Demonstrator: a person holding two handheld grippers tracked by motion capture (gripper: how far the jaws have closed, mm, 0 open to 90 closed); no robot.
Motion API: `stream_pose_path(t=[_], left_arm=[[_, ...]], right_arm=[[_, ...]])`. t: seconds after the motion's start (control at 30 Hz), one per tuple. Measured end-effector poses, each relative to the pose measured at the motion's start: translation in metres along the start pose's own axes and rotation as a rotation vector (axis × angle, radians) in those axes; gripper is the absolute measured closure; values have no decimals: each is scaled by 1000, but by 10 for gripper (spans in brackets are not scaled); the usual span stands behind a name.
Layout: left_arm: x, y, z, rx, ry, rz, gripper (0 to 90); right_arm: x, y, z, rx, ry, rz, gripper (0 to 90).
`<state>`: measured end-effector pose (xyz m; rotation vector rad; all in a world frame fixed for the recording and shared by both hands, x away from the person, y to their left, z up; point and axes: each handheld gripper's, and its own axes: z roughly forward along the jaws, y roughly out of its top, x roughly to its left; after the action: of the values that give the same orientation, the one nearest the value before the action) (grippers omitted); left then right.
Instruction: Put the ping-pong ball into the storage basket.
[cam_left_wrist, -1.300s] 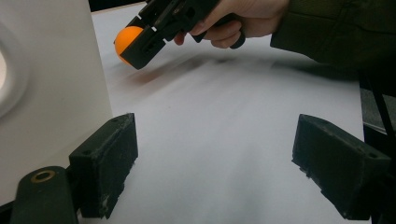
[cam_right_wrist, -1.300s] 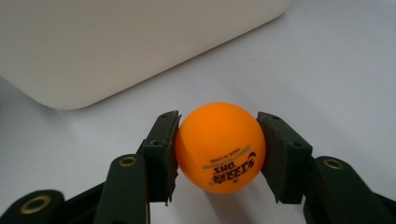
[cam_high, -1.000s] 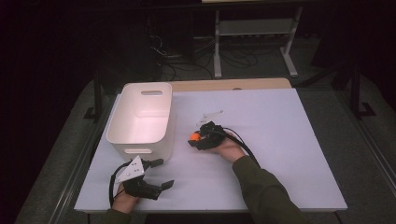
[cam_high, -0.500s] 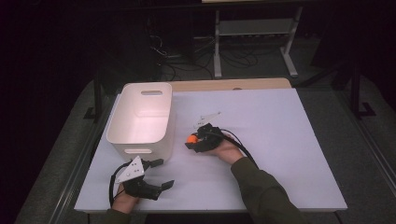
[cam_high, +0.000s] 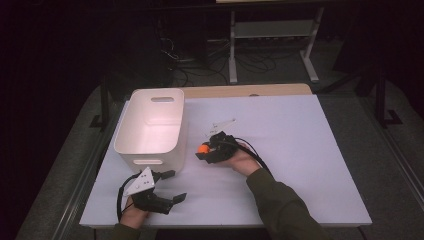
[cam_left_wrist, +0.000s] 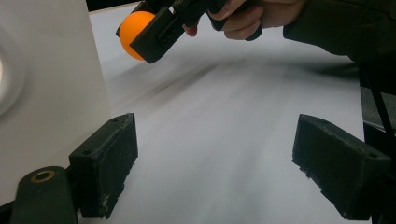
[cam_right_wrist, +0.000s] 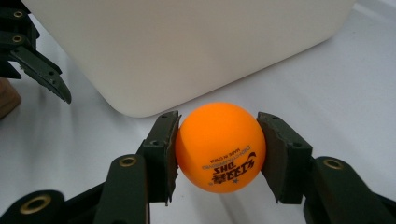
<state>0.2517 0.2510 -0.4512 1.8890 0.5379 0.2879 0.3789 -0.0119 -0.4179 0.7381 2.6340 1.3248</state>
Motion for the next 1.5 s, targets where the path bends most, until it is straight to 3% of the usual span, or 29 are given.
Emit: stream_pose_path(t=[1.5], left_arm=[[0,0,0,0,0,2,140]], right_arm=[[10,20,-22,-41,24,-26,495]])
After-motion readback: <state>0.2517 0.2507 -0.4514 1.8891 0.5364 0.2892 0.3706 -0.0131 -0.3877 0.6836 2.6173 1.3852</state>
